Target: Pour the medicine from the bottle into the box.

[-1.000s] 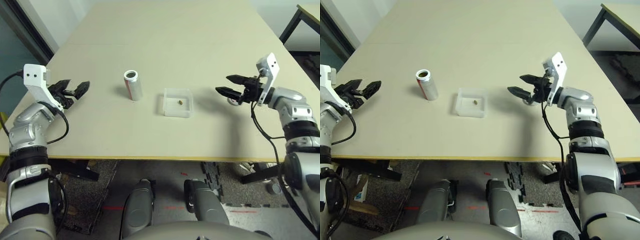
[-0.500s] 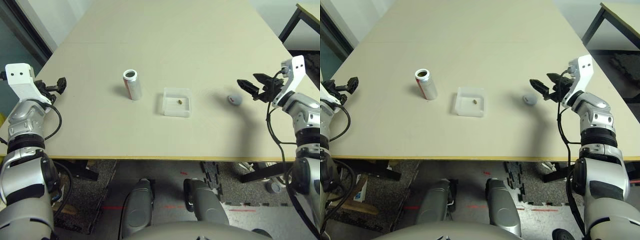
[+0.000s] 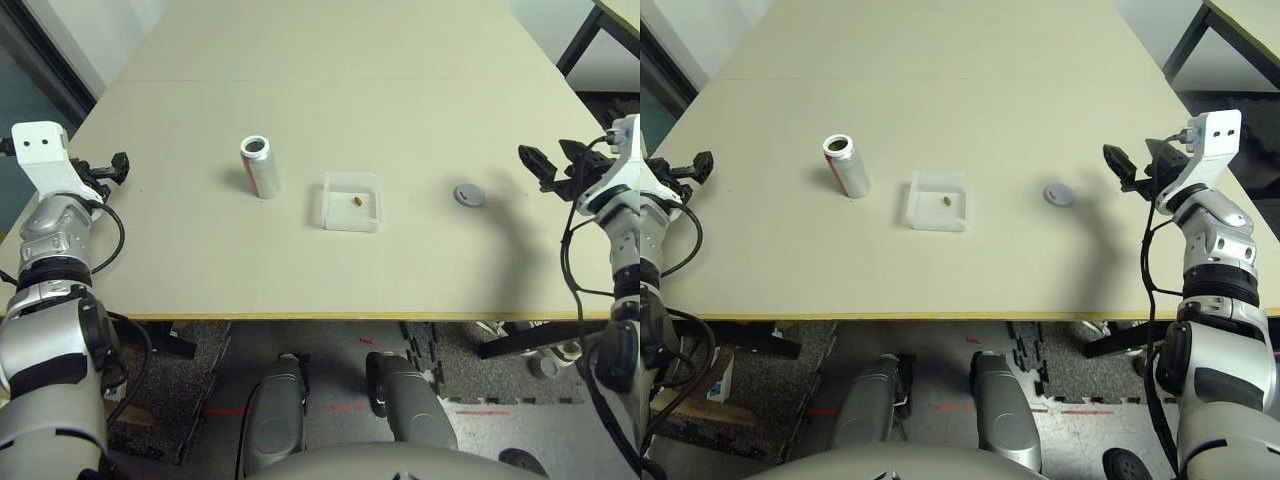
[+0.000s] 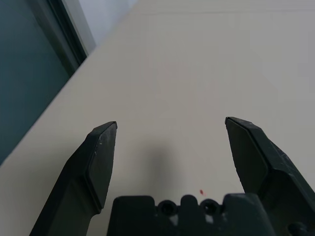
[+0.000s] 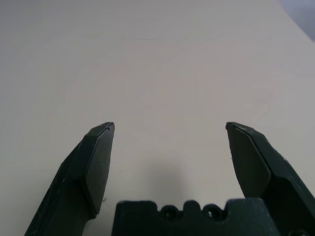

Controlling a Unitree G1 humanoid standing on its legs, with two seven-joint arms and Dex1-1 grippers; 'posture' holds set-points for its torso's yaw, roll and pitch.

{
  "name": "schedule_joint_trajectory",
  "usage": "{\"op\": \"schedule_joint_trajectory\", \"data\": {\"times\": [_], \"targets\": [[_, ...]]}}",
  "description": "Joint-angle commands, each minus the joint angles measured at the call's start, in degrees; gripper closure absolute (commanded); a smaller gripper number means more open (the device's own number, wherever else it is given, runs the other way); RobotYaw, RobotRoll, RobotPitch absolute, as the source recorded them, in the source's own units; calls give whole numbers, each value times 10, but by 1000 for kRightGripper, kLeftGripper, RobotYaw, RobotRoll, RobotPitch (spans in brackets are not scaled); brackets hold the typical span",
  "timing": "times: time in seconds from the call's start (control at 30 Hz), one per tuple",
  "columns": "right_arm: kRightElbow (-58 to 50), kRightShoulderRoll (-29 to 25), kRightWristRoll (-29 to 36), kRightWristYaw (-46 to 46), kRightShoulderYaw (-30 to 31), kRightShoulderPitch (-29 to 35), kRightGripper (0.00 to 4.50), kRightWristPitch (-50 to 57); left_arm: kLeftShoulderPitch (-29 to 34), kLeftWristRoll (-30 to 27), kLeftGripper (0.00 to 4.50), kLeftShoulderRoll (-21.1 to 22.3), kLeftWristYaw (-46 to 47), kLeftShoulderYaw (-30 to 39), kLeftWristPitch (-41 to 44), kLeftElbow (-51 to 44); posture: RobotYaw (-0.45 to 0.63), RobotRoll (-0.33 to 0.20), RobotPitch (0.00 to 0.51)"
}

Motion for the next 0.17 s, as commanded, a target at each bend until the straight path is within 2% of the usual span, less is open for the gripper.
{"op": "schedule_joint_trajectory", "data": {"times": [0.03,0.17], "targets": [[9,1,3,-12,-8,12,0,-11,-10,8,84,0,4,-5,-6,14,-100,0,182],[13,1,5,-16,-7,13,0,-15,-13,10,84,0,3,-7,-6,15,-98,0,181]]}}
